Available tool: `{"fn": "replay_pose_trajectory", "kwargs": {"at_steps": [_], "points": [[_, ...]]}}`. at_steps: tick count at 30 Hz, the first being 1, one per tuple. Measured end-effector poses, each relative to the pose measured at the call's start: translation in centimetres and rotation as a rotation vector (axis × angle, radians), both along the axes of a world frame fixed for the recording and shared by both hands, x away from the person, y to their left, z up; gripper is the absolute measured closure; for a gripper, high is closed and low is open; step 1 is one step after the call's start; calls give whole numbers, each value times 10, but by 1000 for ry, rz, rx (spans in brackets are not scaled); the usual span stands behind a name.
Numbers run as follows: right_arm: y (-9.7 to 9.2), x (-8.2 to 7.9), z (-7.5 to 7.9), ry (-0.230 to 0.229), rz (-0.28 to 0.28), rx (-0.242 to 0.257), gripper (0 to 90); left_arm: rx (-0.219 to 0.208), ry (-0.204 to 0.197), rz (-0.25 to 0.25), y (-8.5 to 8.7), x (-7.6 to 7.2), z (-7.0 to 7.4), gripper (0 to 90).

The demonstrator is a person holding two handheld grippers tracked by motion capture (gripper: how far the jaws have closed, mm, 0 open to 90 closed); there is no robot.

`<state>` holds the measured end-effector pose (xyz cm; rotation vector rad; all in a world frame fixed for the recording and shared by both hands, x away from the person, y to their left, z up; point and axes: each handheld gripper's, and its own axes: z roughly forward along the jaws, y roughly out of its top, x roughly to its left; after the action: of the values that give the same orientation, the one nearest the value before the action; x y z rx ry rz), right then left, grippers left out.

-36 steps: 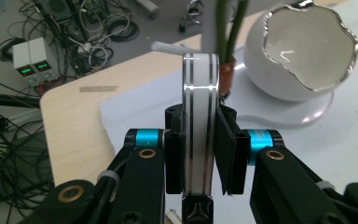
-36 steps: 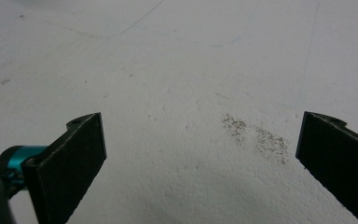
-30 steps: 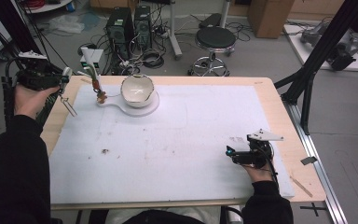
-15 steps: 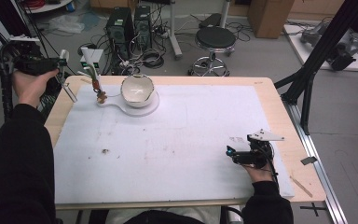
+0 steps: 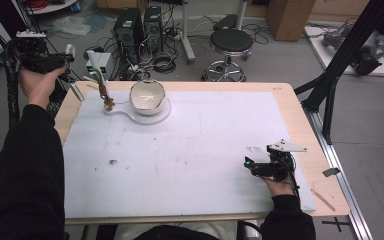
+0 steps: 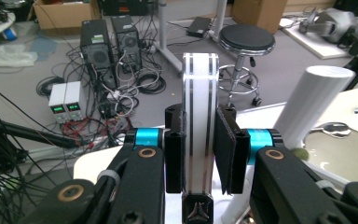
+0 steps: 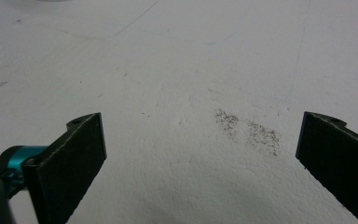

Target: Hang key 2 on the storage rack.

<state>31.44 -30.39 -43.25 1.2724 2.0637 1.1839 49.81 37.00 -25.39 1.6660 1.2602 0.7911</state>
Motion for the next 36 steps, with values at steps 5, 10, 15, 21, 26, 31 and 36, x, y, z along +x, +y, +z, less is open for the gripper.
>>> {"fn": "replay_pose_trajectory", "kwargs": {"at_steps": [5,10,15,21,26,31,36], "points": [[-4,-3,0,0,-17,6,7,12,-32,36,0,7,-3,748],[-6,-4,-1,0,-21,4,7,18,-70,53,-8,10,-4,749],[-5,-5,-1,2,-20,3,7,20,-81,52,-14,11,-6,749],[-5,-4,-2,7,-18,0,7,12,-101,62,-16,13,-6,749],[-7,-6,-3,8,-25,-12,7,-16,-109,65,-15,14,-7,749],[-9,-9,-3,9,-42,-6,7,-9,-118,45,-24,15,-9,749],[-9,-10,-3,16,-39,-9,7,-3,-106,24,-28,15,-10,749]]}}
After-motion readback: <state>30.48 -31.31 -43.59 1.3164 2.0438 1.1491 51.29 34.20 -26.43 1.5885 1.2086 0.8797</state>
